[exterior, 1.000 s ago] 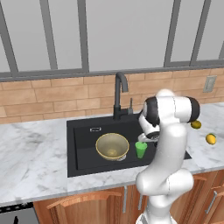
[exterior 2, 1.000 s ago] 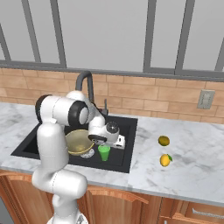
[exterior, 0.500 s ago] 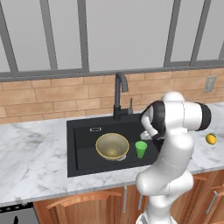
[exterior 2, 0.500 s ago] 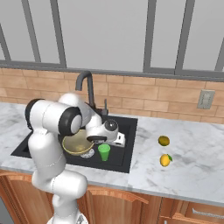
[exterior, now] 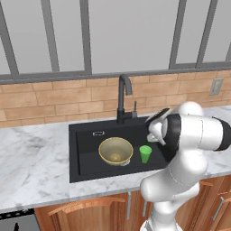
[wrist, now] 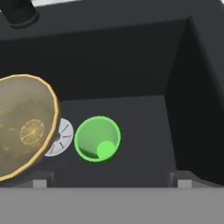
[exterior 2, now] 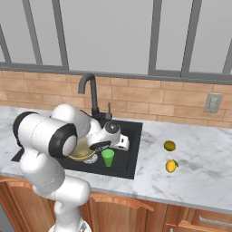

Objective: Remove the lemon and orange from the sink. Then move the bowl and cup from the counter to the sink for washing.

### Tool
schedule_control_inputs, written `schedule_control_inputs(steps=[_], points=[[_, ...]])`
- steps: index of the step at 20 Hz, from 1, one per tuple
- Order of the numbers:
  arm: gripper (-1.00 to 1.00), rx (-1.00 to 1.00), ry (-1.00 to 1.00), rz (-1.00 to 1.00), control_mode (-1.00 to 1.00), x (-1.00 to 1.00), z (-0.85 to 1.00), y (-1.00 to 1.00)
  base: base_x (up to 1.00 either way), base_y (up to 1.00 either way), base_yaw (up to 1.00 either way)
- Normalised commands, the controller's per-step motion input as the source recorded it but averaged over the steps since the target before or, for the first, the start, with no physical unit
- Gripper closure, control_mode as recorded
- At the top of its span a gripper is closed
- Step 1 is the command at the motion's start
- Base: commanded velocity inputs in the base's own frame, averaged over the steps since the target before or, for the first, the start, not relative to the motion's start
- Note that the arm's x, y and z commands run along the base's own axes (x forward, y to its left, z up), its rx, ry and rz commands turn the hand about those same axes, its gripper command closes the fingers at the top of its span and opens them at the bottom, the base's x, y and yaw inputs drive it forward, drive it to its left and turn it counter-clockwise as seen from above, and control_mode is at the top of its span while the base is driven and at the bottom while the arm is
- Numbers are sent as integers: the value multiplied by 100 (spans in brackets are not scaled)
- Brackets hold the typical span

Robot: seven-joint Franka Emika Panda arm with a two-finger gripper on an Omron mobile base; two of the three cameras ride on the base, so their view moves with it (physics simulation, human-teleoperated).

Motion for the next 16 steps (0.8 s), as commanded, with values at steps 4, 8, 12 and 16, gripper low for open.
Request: schedule_control_inputs(steps=[4,8,12,16], points=[[-100,-1,0,-2,-100,-15,39,-4,0,0,0],[-100,-5,0,0,-100,-14,40,-2,0,0,0],[-100,-7,0,0,-100,-19,36,-6,0,0,0],[-100,-7,0,0,-100,-21,34,-11,0,0,0]])
